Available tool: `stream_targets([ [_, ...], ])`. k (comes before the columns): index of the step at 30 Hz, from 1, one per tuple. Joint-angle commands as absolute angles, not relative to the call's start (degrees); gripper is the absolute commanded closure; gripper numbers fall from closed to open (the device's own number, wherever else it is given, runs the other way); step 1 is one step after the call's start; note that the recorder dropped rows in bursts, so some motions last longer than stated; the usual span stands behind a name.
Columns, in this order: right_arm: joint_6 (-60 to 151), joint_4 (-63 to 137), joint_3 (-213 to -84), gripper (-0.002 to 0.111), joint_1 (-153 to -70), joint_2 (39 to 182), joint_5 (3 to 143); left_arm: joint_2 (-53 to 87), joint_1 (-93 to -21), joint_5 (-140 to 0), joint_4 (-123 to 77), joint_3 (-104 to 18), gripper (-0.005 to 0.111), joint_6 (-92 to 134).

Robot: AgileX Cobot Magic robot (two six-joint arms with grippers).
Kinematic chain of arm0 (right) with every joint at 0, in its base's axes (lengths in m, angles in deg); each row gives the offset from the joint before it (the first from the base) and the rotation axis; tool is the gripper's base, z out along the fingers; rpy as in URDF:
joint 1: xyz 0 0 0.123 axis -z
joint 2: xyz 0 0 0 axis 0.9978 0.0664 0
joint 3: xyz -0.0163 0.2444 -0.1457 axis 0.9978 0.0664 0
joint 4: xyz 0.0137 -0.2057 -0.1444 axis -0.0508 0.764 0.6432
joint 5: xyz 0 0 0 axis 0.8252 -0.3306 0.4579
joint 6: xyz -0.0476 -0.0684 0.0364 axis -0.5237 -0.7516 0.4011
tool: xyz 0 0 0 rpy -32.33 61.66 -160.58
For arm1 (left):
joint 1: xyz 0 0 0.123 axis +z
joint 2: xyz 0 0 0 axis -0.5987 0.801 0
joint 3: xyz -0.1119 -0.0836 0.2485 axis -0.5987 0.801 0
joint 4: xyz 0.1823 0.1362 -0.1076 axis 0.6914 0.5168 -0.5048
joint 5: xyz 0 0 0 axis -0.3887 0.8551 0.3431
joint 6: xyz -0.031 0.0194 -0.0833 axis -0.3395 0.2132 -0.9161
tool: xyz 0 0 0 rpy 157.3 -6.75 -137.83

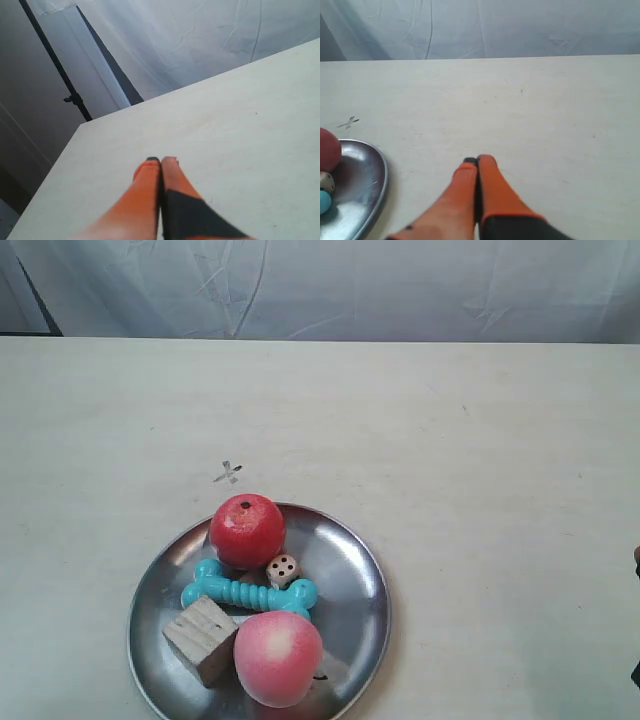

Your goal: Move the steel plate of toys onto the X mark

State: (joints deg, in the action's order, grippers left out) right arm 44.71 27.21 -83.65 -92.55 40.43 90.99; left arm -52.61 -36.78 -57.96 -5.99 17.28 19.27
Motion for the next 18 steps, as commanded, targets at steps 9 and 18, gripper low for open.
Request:
stream_targets([
  [9, 44.6, 27.2, -83.6, 0.109, -92.2, 40.0, 90.6, -52.9, -36.8, -86.3, -29.9, 17.6, 0.106, 17.5],
  [18, 44.6, 27.3, -83.6, 0.109, -92.2, 40.0, 90.5, -52.9, -36.8, -97.7, -45.7, 17.6, 0.106, 8.6],
])
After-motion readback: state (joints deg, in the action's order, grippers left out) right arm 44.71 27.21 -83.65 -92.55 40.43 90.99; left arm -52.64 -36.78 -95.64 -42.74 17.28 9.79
